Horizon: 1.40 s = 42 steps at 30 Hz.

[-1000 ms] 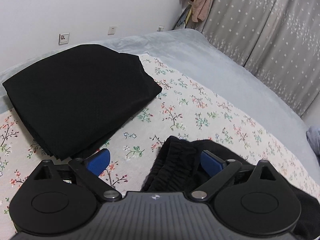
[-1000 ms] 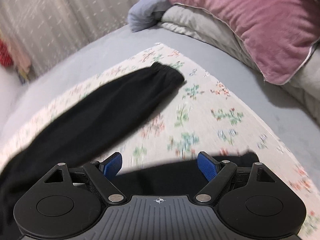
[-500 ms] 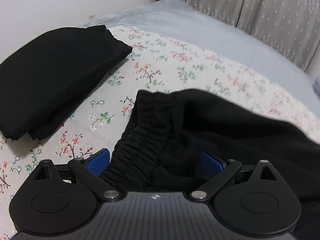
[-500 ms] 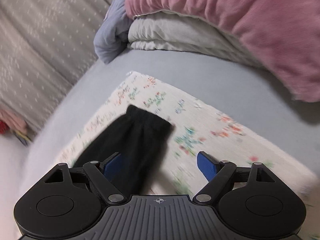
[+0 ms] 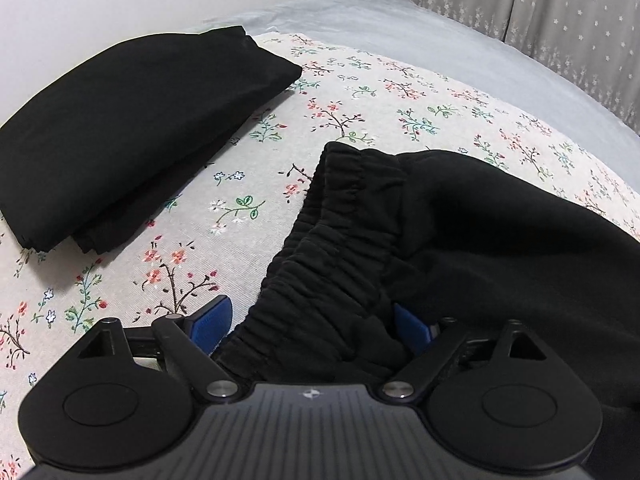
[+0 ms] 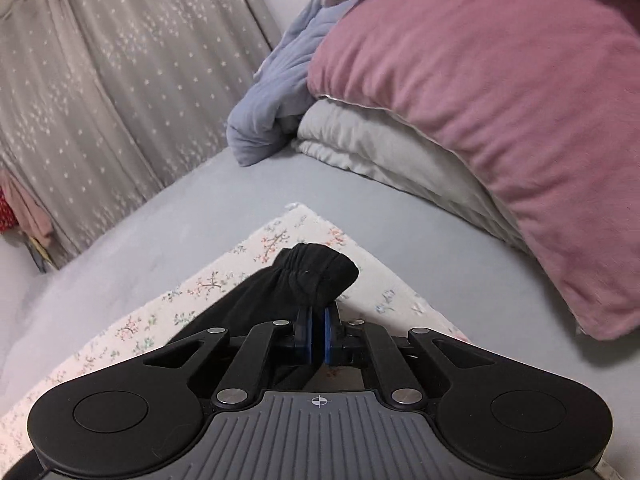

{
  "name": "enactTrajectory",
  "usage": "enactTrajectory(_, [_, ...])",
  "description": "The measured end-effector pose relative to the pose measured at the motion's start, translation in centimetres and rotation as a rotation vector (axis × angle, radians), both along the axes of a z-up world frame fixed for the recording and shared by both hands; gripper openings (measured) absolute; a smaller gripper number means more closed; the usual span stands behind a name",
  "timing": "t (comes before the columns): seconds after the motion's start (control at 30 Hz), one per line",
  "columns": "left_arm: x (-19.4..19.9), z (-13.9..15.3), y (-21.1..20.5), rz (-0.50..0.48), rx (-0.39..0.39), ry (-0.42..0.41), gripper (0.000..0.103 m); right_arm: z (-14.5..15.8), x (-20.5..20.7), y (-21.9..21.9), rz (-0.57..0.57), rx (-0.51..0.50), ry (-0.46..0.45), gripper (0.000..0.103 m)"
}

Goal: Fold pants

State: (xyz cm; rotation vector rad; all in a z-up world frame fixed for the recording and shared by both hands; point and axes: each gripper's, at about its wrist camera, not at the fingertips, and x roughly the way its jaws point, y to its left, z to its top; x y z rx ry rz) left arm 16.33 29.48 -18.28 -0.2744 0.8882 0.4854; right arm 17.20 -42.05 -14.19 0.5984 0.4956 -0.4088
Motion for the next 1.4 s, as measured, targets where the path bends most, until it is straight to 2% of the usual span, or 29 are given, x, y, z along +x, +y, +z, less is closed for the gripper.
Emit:
enactTrajectory(0.07, [0.0, 0.2, 0.1, 0.003, -0.004, 0.000, 0.092, -2.1, 0.5, -0.4, -0.016, 0.039, 0.058, 0.004])
enactTrajectory(0.13, [-0.3, 0.6, 0.3, 0.015, -0.019, -0.002, 0.092, -4.6, 1.5, -0.4, -0.009, 0.054, 0.158, 0.008])
enactTrajectory(0.2, [-1.3, 1.5, 0.5, 0.026, -0.027, -0.036, 0.092, -5.2, 1.4, 0.1, 0.001, 0.011, 0.166, 0.006])
enactTrajectory(0.23, [-1.8, 2.0, 0.6, 0.023, -0.026, -0.050, 0.092, -4.5, 0.9, 0.5, -0.002, -0.001, 0.178, 0.019])
enactTrajectory(0.3, [-3.1, 3.0, 1.1, 0.034, -0.018, -0.070, 0.093, -2.6, -0.5, 1.0, -0.019, -0.021, 0.179, 0.034])
enactTrajectory(0.37, [-4.8, 3.9, 1.9, 0.051, -0.052, -0.096, 0.094, -0.5, -2.2, 1.4, 0.010, -0.067, 0.155, 0.042])
enactTrajectory(0.43, [-6.7, 4.4, 2.7, 0.079, -0.091, -0.113, 0.096, 1.5, -4.7, 2.0, 0.049, -0.121, 0.148, 0.061])
enactTrajectory(0.5, [-8.0, 4.3, 3.2, 0.089, -0.115, -0.117, 0.096, 2.7, -7.4, 2.3, 0.071, -0.153, 0.144, 0.073])
enactTrajectory(0.53, [-8.5, 4.2, 3.3, 0.092, -0.125, -0.108, 0.096, 3.2, -9.1, 1.9, 0.059, -0.151, 0.130, 0.076])
enactTrajectory(0.6, [-9.0, 3.9, 3.5, 0.102, -0.159, -0.092, 0.096, 3.3, -11.7, 0.9, 0.018, -0.095, 0.097, 0.076])
enactTrajectory(0.67, [-9.3, 3.7, 3.5, 0.092, -0.186, -0.091, 0.100, 2.6, -14.2, -0.7, -0.072, -0.013, 0.074, 0.076])
enactTrajectory(0.73, [-9.4, 3.8, 2.8, 0.072, -0.152, -0.084, 0.101, 1.3, -15.2, -1.2, -0.115, 0.021, 0.092, 0.076])
enactTrajectory(0.8, [-9.0, 3.5, 2.1, 0.045, -0.102, -0.061, 0.102, -0.3, -15.3, -1.0, -0.056, 0.044, 0.098, 0.074])
enactTrajectory(0.9, [-8.8, 2.7, 1.3, 0.032, -0.061, -0.029, 0.102, -1.7, -14.2, -0.1, 0.048, 0.034, 0.123, 0.062])
enactTrajectory(0.97, [-9.0, 2.3, 1.1, 0.031, -0.044, -0.022, 0.103, -2.2, -13.0, 0.3, 0.074, 0.019, 0.137, 0.056])
enactTrajectory(1.0, [-9.1, 2.1, 1.0, 0.033, -0.038, -0.021, 0.103, -2.8, -12.5, 0.5, 0.080, 0.010, 0.168, 0.047])
enactTrajectory(1.03, [-9.1, 2.0, 1.0, 0.035, -0.033, -0.023, 0.103, -3.5, -12.0, 0.7, 0.089, -0.004, 0.215, 0.030])
enactTrajectory(1.1, [-9.1, 1.9, 0.9, 0.039, -0.026, -0.022, 0.103, -4.1, -10.9, 1.5, 0.116, -0.055, 0.259, 0.027])
enactTrajectory(1.2, [-9.2, 2.1, 0.8, 0.033, -0.014, -0.021, 0.103, -2.7, -10.4, 2.8, 0.115, -0.166, 0.270, 0.025])
enactTrajectory(1.3, [-9.3, 2.3, 0.8, 0.037, -0.015, -0.013, 0.103, 0.2, -11.9, 2.9, 0.079, -0.216, 0.220, 0.023])
enactTrajectory(1.4, [-9.6, 2.0, 0.8, 0.049, -0.007, 0.038, 0.103, 3.0, -12.4, 3.0, 0.052, -0.279, 0.182, 0.023])
